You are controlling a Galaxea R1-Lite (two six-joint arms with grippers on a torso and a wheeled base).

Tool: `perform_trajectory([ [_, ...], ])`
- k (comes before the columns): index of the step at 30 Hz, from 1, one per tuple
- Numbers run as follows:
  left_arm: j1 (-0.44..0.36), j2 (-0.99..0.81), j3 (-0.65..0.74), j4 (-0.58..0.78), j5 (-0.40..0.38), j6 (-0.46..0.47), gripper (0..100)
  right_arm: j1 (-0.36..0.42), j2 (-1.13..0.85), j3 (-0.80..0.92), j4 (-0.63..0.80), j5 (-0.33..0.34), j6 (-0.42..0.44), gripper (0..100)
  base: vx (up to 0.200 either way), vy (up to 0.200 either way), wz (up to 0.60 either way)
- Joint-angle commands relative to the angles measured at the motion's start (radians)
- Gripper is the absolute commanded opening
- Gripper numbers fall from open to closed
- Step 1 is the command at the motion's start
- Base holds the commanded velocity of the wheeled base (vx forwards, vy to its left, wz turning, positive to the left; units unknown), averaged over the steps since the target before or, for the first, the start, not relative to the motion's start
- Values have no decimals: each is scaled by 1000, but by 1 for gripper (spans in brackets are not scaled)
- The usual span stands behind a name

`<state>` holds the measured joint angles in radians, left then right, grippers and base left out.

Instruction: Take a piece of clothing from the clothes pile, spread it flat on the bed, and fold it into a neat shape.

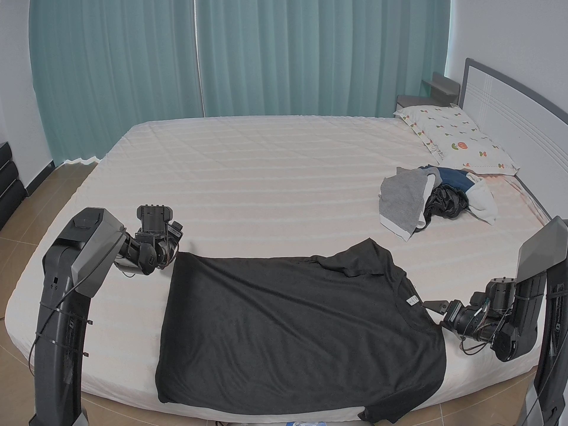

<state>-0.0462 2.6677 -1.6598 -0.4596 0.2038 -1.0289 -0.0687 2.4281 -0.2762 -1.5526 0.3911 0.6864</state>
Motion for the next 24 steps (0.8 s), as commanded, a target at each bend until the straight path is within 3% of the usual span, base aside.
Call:
perform_trajectory([
  [1, 11, -95, 103, 1, -47, -40, 100, 3, -81, -15, -9, -1, 13, 100, 0, 0, 0],
  [7, 19, -216, 299, -17, -216, -46, 100, 64, -92, -118, 17, -58, 18, 100, 0, 0, 0],
  [11, 15, -262, 399, -48, -293, -74, 100, 175, -146, -307, 239, -172, 16, 100, 0, 0, 0],
  [12, 15, -262, 399, -48, -293, -74, 100, 175, -146, -307, 239, -172, 16, 100, 0, 0, 0],
  [13, 9, -270, 436, -64, -310, -79, 100, 228, -152, -405, 370, -213, 21, 100, 0, 0, 0],
  [16, -18, -267, 480, -96, -299, -65, 100, 277, -115, -517, 473, -250, 22, 100, 0, 0, 0],
  [24, -31, -262, 542, -212, -297, -45, 100, 316, 62, -756, 595, -296, 15, 100, 0, 0, 0],
])
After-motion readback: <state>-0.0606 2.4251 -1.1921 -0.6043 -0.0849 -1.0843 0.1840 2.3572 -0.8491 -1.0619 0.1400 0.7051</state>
